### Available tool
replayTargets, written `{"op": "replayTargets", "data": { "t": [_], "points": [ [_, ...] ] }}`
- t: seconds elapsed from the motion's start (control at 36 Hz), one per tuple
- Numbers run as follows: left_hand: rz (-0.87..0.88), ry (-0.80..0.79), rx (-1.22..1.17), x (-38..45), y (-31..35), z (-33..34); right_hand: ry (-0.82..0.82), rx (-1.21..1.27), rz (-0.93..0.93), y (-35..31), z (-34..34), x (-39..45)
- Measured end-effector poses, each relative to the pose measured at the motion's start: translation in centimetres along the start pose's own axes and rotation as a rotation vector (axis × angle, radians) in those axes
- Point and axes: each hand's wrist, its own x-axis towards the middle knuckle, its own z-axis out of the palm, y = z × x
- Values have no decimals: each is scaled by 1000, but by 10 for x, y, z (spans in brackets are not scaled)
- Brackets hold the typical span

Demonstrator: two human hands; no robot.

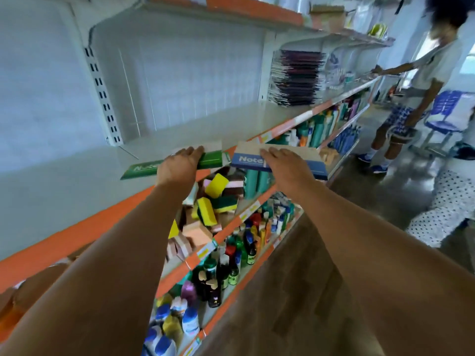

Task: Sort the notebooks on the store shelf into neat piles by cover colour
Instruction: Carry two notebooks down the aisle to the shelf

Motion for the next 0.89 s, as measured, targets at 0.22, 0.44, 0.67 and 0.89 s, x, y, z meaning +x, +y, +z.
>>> {"op": "replayTargets", "data": {
  "t": [0.22, 0.44, 0.67, 0.89],
  "points": [
    [7, -56, -7, 61, -31, 31, 38, 39, -33, -11, 14, 90],
    [62, -92, 24, 90, -44, 59, 7, 44, -70, -21, 43, 153],
    [-130, -307, -107, 132, -48, 74, -68, 30, -131, -28, 55, 218],
    [-269, -437, -198, 166, -50, 66, -103, 92, -197, -24, 70, 278]
  ]
}}
